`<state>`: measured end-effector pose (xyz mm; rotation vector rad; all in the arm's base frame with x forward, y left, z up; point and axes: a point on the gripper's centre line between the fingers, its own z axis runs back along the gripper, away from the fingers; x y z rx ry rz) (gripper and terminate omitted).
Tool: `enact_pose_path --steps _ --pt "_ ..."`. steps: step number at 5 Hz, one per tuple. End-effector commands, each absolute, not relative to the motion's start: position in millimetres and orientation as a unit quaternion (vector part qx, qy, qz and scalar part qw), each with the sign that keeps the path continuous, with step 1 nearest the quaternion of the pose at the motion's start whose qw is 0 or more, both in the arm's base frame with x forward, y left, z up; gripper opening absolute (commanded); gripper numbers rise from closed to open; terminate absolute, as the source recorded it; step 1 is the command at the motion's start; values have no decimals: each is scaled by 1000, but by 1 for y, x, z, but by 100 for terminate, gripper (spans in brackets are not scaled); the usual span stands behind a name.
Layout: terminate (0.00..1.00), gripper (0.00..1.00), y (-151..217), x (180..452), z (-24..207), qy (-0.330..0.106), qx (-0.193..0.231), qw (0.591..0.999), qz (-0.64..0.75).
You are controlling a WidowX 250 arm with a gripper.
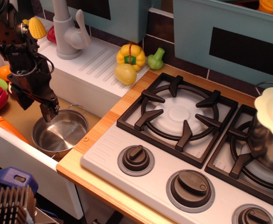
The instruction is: Put pot or pan on stove
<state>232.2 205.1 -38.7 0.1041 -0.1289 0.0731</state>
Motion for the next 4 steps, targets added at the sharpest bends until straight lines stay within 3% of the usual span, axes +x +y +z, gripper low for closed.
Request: enact_pose_path --steps 1,3,4 --pt "0 100 220 233 -45 -88 43 994 46" --pt "0 100 220 230 -62 -100 23 993 60" --pt "0 0 220 230 -66 -100 18 992 71"
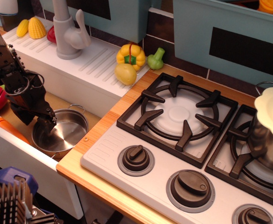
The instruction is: Put pot or pan on stove
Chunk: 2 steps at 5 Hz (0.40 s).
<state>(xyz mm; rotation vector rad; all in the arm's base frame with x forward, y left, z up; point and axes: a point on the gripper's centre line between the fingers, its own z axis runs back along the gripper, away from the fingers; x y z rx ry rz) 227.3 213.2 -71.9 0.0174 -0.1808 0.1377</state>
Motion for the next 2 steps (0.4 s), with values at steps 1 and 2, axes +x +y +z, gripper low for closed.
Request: enact_pose_path --steps 1,2 --pt "0 0 220 231 -67 -100 10 992 75" --pt "0 0 217 234 -61 -102 14 992 74"
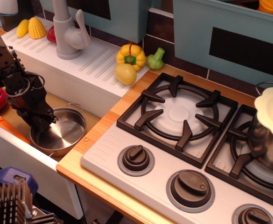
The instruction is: Put pot or pan on stove
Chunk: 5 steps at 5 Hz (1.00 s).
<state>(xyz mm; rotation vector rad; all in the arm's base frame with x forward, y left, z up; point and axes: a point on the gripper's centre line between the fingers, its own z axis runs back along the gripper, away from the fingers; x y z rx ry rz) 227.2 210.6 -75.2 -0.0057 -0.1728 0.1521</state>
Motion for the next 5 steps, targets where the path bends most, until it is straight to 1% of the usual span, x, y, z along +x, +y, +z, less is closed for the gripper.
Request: enact_pose_path --steps 1,3,4,5 --pt "0 0 220 237 -49 -107 15 992 71" --pt "0 0 221 239 -4 -129 22 988 82" --pt "0 0 221 238 18 -148 11 986 73" --pt "0 0 212 243 42 -159 -1 985 65"
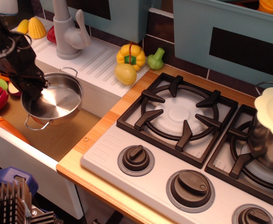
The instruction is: Put pot or pan on stove
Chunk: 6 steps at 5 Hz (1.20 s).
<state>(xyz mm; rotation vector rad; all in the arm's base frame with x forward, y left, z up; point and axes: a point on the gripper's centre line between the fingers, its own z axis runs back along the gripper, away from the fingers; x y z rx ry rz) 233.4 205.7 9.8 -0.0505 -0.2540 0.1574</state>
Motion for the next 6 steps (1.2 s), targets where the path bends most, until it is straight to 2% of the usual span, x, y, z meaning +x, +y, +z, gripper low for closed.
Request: enact_pose_path --steps 1,3,5,6 --pt "0 0 196 251 57 -157 -19 985 70" --pt "0 0 137 274 75 -162 -15 984 69" --pt "0 0 81 284 76 -177 -1 981 79" --pt "100 0 63 290 81 -164 -2 983 83"
